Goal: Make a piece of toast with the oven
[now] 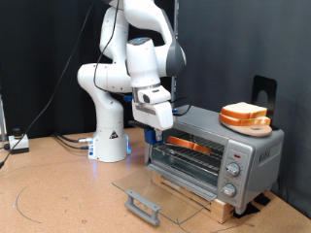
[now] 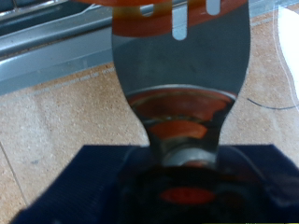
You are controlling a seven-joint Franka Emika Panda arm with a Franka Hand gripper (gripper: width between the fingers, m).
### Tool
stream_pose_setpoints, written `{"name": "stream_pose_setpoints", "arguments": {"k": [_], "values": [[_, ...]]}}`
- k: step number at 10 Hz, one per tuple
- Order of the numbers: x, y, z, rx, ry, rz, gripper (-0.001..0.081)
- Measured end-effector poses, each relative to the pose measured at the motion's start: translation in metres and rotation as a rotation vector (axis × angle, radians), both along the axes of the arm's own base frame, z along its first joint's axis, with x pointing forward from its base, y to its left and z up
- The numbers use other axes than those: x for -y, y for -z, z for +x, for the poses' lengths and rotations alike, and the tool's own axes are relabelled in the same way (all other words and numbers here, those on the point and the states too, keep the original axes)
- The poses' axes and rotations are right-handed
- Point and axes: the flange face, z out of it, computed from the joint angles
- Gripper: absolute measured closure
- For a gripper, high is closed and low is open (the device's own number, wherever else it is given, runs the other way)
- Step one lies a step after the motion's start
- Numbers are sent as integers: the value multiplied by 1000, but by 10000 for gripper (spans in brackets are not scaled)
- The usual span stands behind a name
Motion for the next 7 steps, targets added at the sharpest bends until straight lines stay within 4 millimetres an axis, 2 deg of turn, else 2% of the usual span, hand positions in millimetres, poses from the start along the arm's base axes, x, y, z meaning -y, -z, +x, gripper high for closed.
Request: {"name": "stream_pose_setpoints", "arguments": {"k": [7], "values": [[-24, 8, 2, -22, 27, 32, 412]]}}
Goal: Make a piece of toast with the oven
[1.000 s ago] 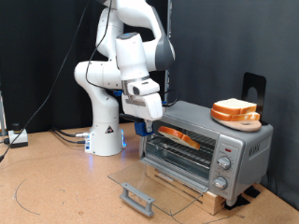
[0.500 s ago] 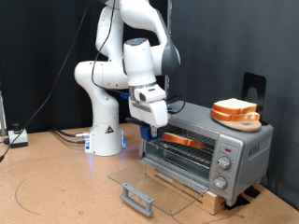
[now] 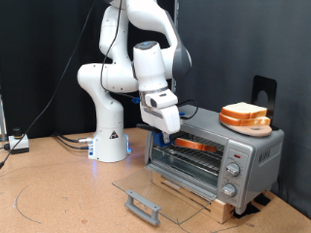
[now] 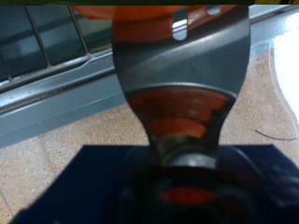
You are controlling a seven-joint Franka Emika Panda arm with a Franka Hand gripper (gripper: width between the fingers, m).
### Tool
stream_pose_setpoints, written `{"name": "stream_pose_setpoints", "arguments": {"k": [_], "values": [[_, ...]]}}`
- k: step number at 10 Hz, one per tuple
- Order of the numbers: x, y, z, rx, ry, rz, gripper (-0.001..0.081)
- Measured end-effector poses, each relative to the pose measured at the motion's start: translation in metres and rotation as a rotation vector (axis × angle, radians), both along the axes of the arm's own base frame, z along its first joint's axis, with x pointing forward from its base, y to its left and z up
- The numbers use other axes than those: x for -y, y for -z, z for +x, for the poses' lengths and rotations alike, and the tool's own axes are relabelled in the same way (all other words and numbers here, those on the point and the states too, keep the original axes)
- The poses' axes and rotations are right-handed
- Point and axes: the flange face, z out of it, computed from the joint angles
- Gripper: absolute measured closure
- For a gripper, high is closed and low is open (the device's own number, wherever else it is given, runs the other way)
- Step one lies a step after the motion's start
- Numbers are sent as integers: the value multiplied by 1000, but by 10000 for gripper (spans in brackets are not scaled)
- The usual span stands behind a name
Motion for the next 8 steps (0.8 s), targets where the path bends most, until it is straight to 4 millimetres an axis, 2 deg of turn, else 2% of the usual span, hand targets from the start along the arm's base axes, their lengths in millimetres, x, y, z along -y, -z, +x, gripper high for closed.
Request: {"name": "stream_pose_setpoints", "arguments": {"k": [4, 8], "values": [[-6, 7, 0, -8, 31, -17, 412], [26, 12, 25, 57, 62, -69, 412]]}}
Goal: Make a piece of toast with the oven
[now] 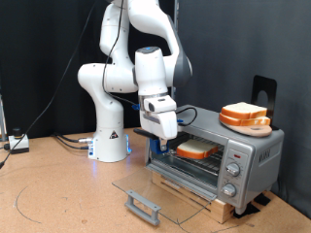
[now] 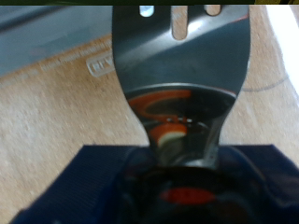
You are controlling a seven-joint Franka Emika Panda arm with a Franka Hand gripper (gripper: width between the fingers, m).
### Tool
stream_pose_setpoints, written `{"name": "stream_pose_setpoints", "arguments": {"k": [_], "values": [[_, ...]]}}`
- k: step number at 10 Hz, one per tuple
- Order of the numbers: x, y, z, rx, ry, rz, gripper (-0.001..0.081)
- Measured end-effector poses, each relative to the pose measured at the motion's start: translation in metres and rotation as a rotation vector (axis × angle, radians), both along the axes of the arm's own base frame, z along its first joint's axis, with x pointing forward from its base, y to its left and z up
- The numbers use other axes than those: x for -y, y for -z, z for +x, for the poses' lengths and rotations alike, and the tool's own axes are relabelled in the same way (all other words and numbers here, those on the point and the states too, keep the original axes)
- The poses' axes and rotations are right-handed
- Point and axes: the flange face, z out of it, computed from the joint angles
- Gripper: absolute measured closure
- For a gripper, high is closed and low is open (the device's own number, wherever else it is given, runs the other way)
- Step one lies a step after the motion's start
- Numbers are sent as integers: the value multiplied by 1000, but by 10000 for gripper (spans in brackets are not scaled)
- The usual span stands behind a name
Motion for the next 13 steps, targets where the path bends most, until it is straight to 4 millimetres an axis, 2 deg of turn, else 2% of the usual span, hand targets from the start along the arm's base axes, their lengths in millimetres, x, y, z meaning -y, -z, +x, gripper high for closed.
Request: {"name": "stream_pose_setpoints", "arguments": {"k": [3, 6, 9, 10, 13], "values": [[28, -2, 13, -17, -5, 20, 412], [54, -10, 14, -92, 13, 105, 412], [59, -14, 14, -125, 22, 151, 412], [63, -21, 13, -132, 14, 198, 412], [87, -59, 10, -120, -48, 321, 412]]}}
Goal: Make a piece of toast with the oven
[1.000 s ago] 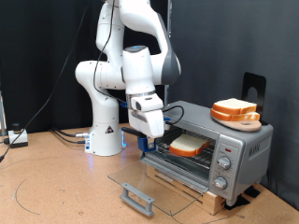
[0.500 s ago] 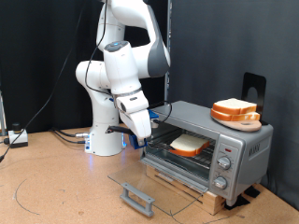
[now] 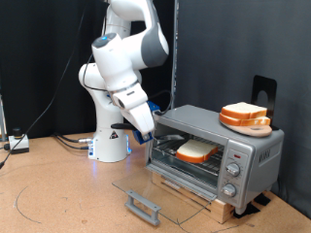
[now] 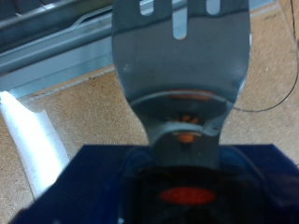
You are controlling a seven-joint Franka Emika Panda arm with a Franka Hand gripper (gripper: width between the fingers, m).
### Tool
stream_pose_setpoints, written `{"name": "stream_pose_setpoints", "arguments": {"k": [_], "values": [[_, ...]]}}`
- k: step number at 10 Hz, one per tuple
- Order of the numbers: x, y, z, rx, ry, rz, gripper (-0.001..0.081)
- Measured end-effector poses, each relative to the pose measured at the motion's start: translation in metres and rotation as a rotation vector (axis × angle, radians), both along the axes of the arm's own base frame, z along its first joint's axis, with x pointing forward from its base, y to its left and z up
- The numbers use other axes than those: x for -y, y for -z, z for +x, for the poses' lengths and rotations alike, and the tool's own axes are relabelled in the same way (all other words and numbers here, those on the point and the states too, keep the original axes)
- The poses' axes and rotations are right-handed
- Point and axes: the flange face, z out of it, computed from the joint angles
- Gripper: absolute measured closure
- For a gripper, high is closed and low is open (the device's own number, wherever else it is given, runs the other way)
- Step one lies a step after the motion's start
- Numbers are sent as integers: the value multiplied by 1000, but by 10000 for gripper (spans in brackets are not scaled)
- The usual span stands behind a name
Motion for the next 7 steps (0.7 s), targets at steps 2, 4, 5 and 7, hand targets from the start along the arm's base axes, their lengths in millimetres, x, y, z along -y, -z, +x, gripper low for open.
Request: {"name": "stream_pose_setpoints", "arguments": {"k": [2, 4, 5, 7], "values": [[9, -25, -3, 12, -17, 29, 412], [11, -42, -8, 9, -36, 29, 412], [10, -46, -10, 11, -40, 21, 412], [3, -43, -15, -8, -109, 60, 412]]}}
